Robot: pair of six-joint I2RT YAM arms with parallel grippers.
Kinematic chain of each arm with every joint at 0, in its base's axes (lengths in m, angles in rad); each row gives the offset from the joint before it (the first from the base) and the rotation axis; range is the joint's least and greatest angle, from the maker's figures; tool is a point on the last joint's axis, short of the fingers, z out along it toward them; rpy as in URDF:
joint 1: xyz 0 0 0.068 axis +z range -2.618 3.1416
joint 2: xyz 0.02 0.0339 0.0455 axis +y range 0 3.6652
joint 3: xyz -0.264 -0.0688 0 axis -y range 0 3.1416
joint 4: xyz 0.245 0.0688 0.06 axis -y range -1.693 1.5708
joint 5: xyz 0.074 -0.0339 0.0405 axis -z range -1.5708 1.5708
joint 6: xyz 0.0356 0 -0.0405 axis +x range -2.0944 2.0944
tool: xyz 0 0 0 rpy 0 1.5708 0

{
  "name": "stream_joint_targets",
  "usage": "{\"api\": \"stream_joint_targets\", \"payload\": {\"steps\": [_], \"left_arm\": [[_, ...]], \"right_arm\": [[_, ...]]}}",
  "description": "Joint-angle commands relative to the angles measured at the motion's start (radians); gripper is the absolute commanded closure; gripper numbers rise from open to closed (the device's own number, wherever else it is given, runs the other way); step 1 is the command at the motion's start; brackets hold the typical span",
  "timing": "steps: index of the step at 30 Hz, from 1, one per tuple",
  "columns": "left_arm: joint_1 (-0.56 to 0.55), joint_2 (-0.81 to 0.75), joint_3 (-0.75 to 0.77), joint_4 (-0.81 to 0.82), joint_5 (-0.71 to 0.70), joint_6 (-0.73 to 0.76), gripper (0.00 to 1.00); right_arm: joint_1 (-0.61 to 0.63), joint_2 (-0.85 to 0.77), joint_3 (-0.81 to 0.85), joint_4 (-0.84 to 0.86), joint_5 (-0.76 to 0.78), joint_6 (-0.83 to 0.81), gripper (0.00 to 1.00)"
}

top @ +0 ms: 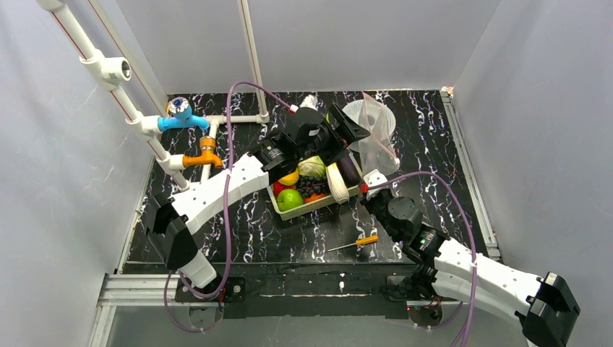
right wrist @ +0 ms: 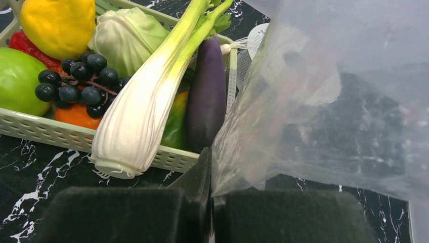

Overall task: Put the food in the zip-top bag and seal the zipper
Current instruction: Adjust the zipper food storage bag at the center of the board.

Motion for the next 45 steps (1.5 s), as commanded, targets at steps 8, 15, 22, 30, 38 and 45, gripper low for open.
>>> {"api": "stream_joint_targets", "payload": {"steps": [8, 15, 22, 30, 38, 45], "left_arm": [[-0.035, 0.038, 0.131, 0.038, -0.137, 0.306, 0.06], [-0.044, 0.040, 0.148, 0.091, -0.094, 0.528, 0.04], [-0.048, 0.080, 0.202, 0.011, -0.116, 0.576, 0.05], [-0.065, 0.119, 0.208, -0.044, -0.179, 0.592, 0.16], [-0.067, -0.024, 0.061, 0.015, -0.211, 0.578, 0.05], [-0.066, -0.189, -0.081, 0.084, -0.285, 0.549, 0.02]], "right_arm": [[0.015, -0.005, 0.027, 0.043, 0.023, 0.012, 0.99], [0.040, 0.027, 0.047, 0.022, 0.084, -0.026, 0.99], [0.071, 0.082, 0.058, 0.041, 0.104, -0.050, 0.99], [0.127, 0.132, 0.063, 0.065, 0.166, -0.093, 0.99], [0.127, 0.118, 0.048, 0.093, 0.150, -0.080, 0.99], [0.128, 0.135, 0.050, 0.095, 0.142, -0.072, 0.99]]}}
